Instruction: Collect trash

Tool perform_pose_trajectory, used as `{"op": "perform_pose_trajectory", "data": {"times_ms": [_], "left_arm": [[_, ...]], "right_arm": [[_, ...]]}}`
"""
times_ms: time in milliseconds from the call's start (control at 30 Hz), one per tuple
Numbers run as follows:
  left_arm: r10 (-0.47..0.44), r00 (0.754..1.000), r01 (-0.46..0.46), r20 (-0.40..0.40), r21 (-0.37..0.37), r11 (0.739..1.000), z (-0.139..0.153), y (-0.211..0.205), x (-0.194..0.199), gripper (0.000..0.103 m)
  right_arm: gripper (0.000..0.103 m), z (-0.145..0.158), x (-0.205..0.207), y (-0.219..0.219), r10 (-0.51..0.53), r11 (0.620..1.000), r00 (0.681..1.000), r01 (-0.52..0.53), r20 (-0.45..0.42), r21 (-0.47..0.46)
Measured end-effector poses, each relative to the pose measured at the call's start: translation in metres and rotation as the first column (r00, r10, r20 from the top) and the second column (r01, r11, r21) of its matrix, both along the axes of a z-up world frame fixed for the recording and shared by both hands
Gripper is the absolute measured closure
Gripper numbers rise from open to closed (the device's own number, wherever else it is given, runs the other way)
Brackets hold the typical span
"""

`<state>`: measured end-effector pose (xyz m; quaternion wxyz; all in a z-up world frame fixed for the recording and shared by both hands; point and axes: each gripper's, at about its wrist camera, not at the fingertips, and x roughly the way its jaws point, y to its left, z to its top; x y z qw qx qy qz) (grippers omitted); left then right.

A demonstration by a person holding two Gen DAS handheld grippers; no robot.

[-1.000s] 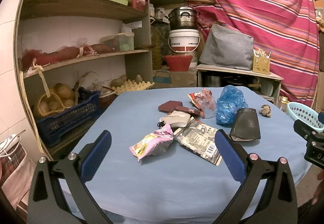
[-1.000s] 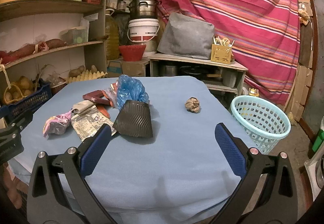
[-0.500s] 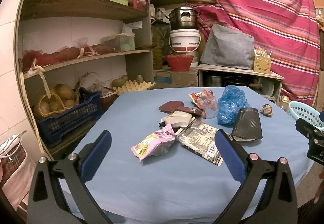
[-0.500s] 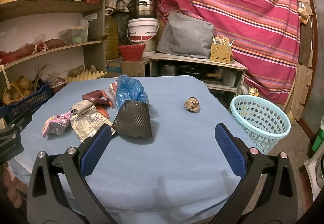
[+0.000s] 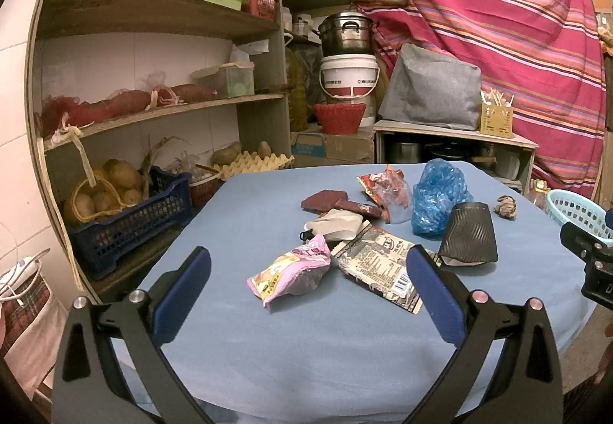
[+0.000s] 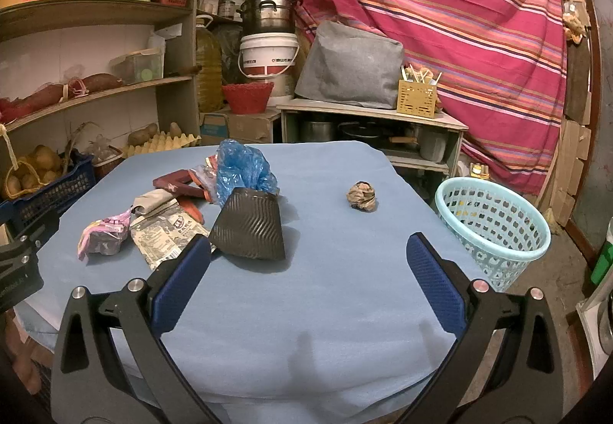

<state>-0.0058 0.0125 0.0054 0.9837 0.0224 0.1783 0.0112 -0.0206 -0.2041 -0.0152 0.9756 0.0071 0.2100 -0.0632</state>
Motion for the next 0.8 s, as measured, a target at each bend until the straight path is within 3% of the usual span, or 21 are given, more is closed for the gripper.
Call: {"op": "perform_pose_trajectory", "data": {"times_ms": [800], "left_arm": [[0.002, 1.0, -0.002, -0.006, 0.001, 1.0, -0.0006, 0.0026, 0.001, 0.004]], "right_arm": [[0.004, -0.0031, 0.0022, -0.0062, -0.005, 1.0, 1.0, 0.005, -0.004, 0.004]]}}
